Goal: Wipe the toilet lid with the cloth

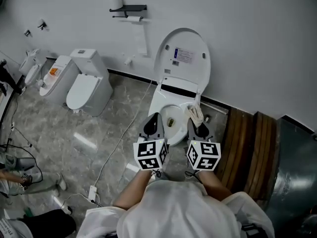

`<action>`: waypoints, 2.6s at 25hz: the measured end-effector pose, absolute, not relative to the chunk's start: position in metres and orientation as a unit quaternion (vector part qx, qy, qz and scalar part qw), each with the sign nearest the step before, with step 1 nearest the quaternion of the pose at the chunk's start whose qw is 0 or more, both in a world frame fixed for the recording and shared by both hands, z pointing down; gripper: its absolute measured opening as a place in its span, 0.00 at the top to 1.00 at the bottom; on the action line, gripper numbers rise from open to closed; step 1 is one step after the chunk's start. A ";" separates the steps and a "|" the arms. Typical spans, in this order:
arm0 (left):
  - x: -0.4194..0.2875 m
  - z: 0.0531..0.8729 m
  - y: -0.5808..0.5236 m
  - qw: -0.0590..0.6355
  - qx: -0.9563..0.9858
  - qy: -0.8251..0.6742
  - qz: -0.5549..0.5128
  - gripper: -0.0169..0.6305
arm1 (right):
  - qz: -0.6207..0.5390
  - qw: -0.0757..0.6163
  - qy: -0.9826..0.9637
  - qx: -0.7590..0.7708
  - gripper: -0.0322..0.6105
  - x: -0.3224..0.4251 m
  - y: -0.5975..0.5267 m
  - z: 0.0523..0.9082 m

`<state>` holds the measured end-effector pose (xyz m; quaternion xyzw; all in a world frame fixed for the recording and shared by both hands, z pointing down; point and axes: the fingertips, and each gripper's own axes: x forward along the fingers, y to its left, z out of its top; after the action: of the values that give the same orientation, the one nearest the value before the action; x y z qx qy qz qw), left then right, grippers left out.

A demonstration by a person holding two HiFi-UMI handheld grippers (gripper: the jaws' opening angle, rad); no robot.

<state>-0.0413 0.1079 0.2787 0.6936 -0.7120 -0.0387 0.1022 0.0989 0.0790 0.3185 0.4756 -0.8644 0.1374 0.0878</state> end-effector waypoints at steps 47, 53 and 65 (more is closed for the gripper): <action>-0.140 0.342 -0.322 0.030 0.753 -0.657 0.015 0.96 | 0.153 -0.003 -0.868 0.472 0.81 -0.099 -0.416 0.349; -0.134 0.351 -0.320 0.046 0.764 -0.644 0.003 0.96 | 0.129 0.009 -0.829 0.545 0.81 -0.063 -0.440 0.351; -0.106 0.343 -0.317 0.049 0.790 -0.611 -0.009 0.96 | 0.144 -0.018 -0.723 0.676 0.81 0.078 -0.433 0.366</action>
<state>-0.1062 -0.3171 0.3434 0.7897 -0.6115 -0.0087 0.0494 0.0780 -0.4330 0.3664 0.6758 -0.7226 0.1443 -0.0178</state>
